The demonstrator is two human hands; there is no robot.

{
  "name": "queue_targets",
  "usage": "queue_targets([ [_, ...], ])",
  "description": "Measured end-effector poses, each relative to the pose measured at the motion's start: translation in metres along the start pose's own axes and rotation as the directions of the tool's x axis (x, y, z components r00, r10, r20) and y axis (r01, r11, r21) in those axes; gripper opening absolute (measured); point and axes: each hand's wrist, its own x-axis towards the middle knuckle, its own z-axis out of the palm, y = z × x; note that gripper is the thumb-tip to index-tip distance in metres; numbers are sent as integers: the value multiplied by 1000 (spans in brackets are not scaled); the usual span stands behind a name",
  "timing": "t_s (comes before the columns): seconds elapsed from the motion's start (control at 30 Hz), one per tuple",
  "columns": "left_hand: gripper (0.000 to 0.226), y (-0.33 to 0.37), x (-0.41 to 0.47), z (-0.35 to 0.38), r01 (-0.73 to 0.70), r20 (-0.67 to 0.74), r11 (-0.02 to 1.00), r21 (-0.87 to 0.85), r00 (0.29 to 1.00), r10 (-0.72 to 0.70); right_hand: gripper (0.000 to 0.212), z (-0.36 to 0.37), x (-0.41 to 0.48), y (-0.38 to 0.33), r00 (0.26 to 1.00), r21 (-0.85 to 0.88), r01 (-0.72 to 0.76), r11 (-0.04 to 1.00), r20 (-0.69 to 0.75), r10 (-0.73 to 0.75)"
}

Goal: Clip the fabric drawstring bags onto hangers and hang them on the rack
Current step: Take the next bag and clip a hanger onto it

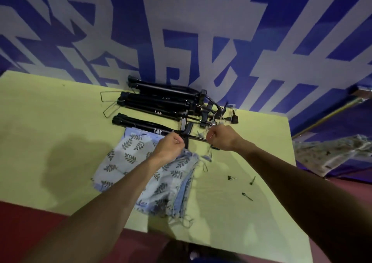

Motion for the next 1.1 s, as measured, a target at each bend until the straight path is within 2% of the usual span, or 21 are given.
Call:
queue_targets([
  [0.2,30,-42,-6,41,65,29,947,314,997,-78,28,38,4,43,994,-159,-80,984,66,92],
  [0.33,55,-58,-14,63,63,48,866,496,994,-100,28,64,-8,77,971,-219,-153,964,147,188],
  [0.43,41,-62,-15,73,52,-5,834,550,998,-59,36,80,-21,98,964,-285,-134,949,183,191],
  [0.57,15,-61,-13,71,83,-62,844,529,996,-59,46,100,-31,117,988,-297,-44,954,127,85],
  [0.73,13,-52,-19,71,66,-76,803,593,997,-26,41,106,-31,126,997,-280,1,960,76,21],
  [0.87,18,-41,-27,67,76,-101,848,525,995,-26,38,101,-24,127,995,-296,-5,955,91,33],
  [0.97,18,-31,-31,59,115,-129,919,378,989,-71,28,99,-17,129,994,-270,-43,962,85,69],
  [1.1,14,-20,-21,45,169,-231,974,154,964,-130,27,93,-11,135,993,-215,-54,975,91,75],
])
